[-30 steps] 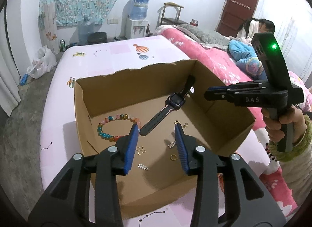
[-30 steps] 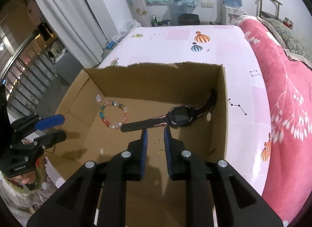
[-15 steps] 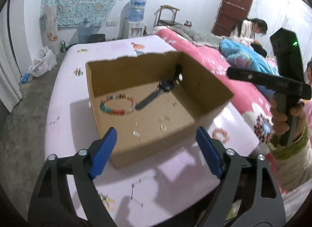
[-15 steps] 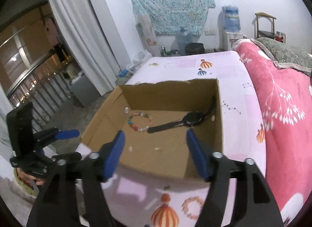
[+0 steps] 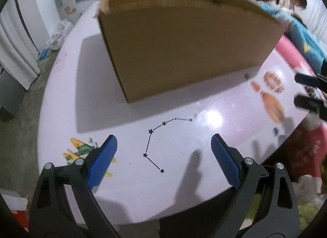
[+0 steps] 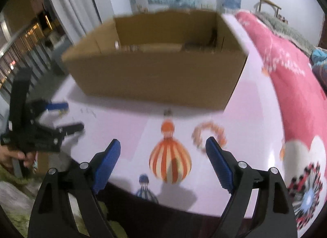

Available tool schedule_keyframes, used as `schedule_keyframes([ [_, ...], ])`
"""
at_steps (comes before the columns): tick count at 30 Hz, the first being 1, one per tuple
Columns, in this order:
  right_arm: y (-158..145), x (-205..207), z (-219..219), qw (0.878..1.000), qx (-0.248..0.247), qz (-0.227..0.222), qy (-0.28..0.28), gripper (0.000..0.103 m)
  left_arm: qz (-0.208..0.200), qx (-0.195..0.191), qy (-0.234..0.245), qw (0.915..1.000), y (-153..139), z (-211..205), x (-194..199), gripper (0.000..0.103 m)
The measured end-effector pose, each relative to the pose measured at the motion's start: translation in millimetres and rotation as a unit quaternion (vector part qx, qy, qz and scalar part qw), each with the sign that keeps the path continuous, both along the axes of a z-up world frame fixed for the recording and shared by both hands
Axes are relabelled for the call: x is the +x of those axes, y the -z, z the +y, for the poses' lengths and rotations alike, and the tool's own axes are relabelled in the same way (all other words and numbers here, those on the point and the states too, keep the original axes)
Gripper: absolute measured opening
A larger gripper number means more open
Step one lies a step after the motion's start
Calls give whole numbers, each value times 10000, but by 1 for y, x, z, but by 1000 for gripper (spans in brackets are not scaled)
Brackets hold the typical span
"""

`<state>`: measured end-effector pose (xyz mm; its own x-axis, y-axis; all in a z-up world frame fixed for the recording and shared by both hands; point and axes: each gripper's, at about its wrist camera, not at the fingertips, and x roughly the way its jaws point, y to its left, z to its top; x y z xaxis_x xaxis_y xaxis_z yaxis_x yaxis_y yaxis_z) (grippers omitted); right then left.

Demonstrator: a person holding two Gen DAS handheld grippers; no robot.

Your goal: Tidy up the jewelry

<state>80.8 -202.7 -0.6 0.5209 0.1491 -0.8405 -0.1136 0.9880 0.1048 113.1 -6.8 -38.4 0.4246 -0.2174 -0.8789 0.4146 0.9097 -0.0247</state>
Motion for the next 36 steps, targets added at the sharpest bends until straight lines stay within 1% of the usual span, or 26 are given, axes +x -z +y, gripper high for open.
schedule_keyframes([
  [3,18,-3,9,9996,-174,205,39,83,-13,42,-2,10000,7,-3,3,89],
  [4,20,-3,10,9995,-202,228,59,83,-111,79,-15,9999,8,-4,3,89],
  [8,34,2,6,9983,-118,481,296,83,-227,68,-20,9997,10,-6,5,93],
  [12,43,9,-1,9966,-172,613,530,83,-290,39,-64,9996,11,-3,2,95],
  [16,44,11,-9,9957,-207,599,670,84,-345,12,-70,9994,12,1,0,95],
  [20,49,9,-11,9959,-230,600,644,91,-381,10,-94,9992,12,-9,4,95],
  [23,52,14,-11,9955,-403,626,586,96,-389,10,-103,9992,12,-9,1,95],
  [25,54,15,-9,9952,-492,620,579,96,-403,9,-114,9991,12,-9,0,95],
  [30,55,17,-10,9950,-463,635,614,96,-451,3,-145,9989,15,-10,-1,96],
  [36,55,16,-11,9941,-555,703,616,96,-468,4,-156,9988,14,-11,-4,96],
])
